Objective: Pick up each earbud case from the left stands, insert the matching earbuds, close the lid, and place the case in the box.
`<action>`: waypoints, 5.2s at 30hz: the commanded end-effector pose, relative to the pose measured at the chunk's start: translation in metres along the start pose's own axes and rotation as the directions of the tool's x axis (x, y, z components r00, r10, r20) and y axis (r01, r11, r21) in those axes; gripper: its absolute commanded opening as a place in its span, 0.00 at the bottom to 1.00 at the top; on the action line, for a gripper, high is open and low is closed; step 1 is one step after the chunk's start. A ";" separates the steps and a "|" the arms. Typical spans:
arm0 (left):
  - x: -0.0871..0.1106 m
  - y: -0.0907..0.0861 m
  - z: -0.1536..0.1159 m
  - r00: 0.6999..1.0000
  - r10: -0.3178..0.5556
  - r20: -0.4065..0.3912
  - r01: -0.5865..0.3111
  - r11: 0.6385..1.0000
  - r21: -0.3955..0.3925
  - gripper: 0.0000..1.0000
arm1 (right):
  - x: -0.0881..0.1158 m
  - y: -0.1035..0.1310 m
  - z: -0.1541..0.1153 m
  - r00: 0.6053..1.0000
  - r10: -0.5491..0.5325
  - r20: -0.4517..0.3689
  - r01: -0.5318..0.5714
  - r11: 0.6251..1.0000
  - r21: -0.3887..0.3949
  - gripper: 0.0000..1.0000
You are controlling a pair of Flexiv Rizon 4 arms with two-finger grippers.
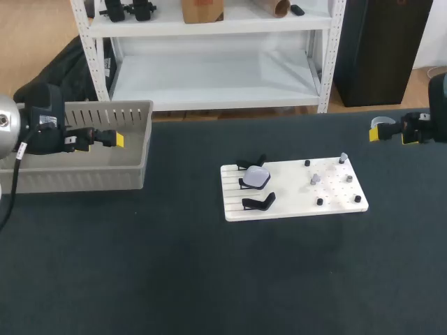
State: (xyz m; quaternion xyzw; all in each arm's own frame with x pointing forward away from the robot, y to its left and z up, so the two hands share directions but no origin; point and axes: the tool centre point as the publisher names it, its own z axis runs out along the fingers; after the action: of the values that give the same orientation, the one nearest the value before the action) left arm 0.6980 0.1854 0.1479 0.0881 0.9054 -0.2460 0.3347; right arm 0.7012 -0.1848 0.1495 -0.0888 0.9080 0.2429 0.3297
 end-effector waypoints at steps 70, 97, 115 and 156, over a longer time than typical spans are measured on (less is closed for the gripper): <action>0.038 -0.147 0.114 0.495 0.863 0.100 -0.822 0.428 0.376 1.00 | 0.000 0.001 -0.002 1.000 0.001 0.000 -0.001 1.000 0.002 1.00; 0.065 -0.156 0.178 0.634 0.754 0.173 -0.740 0.526 0.419 1.00 | 0.000 0.001 -0.002 1.000 0.001 0.000 -0.001 1.000 0.002 1.00; 0.070 -0.159 0.187 0.687 0.689 0.233 -0.703 0.547 0.454 1.00 | 0.000 0.001 -0.002 1.000 0.001 0.000 -0.001 1.000 0.002 1.00; 0.062 -0.177 0.231 0.690 0.657 0.304 -0.677 0.438 0.591 0.98 | 0.000 0.001 -0.002 1.000 0.001 0.000 -0.001 1.000 0.002 1.00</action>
State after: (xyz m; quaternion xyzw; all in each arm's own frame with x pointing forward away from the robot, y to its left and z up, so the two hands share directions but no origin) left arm 0.7190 -0.0829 0.0275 0.5448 0.6431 -0.3960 0.3644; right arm 0.7011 -0.1849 0.1495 -0.0888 0.9079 0.2431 0.3297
